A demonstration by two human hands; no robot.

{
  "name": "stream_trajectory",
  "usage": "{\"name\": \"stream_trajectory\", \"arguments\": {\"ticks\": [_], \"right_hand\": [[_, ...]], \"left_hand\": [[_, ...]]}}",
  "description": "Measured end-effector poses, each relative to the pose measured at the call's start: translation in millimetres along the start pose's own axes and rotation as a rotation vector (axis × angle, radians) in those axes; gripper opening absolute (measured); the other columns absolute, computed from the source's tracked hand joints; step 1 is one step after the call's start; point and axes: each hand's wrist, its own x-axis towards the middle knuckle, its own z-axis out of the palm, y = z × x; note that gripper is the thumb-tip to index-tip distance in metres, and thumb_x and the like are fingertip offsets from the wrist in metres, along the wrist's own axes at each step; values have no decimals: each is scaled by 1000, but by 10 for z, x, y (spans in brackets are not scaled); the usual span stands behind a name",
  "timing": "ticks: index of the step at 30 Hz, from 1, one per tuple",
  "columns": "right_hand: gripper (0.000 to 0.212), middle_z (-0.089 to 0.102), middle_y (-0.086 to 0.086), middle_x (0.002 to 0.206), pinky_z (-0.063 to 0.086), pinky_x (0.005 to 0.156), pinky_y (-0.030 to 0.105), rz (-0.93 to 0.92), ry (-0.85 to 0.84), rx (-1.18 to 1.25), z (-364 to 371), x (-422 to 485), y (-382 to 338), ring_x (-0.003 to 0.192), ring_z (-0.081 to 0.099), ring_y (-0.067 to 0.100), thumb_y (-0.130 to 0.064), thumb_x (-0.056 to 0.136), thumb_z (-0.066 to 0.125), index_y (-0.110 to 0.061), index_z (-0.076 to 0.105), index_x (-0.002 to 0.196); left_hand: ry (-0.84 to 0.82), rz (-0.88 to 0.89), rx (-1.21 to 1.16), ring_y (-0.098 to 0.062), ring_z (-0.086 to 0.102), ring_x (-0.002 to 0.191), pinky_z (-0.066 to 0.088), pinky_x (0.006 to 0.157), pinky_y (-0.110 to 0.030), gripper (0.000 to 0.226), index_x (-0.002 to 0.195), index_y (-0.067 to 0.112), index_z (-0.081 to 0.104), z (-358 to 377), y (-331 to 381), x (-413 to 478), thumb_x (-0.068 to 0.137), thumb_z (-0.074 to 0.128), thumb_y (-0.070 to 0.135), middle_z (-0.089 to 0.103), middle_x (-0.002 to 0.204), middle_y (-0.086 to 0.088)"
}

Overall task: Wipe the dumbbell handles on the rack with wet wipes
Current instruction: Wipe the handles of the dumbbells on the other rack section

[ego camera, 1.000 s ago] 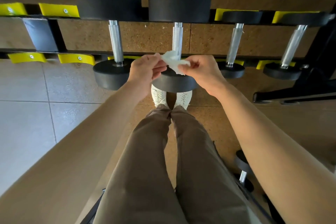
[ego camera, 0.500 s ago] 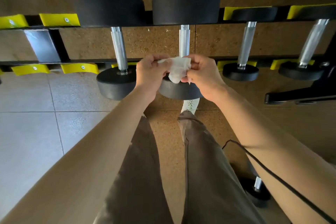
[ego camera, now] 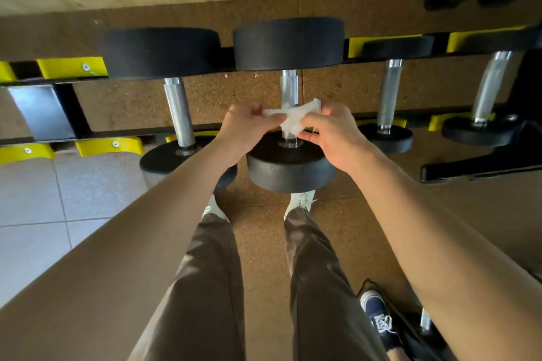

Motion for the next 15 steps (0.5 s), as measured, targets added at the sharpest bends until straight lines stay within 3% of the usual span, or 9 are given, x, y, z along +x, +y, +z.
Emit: {"name": "stream_trajectory", "arguments": {"ticks": [3, 6, 10, 13, 15], "right_hand": [[29, 68, 24, 113, 60, 86, 47, -25, -41, -14, -15, -18, 8, 103, 71, 34, 4, 82, 71, 5, 61, 109], [29, 63, 26, 112, 62, 79, 48, -95, -47, -113, 14, -61, 28, 96, 72, 35, 4, 80, 76, -6, 58, 100], [20, 68, 15, 92, 63, 73, 46, -175, 51, -220, 15, -83, 26, 79, 71, 25, 8, 76, 77, -4, 65, 87], [21, 70, 0, 92, 63, 77, 39, -183, 273, -207, -88, 60, 54, 87, 74, 22, 1, 79, 72, -17, 70, 88], [24, 73, -4, 101, 60, 87, 39, -197, 321, -166, -119, 203, 63, 99, 72, 18, -8, 80, 69, -23, 73, 98]], "left_hand": [[-3, -30, -309, -20, 76, 78, 60, 70, -27, 11, 100, 11, 63, 110, 54, 51, 93, 72, 12, 75, 96, -14], [34, -96, -503, -22, 73, 65, 59, 59, -26, 21, 115, 2, 57, 207, 78, 74, 95, 65, 5, 73, 87, -15], [19, -167, -559, -18, 71, 60, 55, 52, -24, 9, 103, 10, 59, 236, 23, 72, 95, 62, 6, 75, 82, -13], [123, -141, -519, -19, 72, 72, 58, 61, -25, 6, 96, 13, 66, 198, -42, 103, 95, 61, 11, 77, 90, -10], [164, -108, -472, -19, 71, 86, 59, 75, -25, 14, 98, 18, 72, 194, -104, 187, 95, 60, 10, 75, 99, -7]]}}
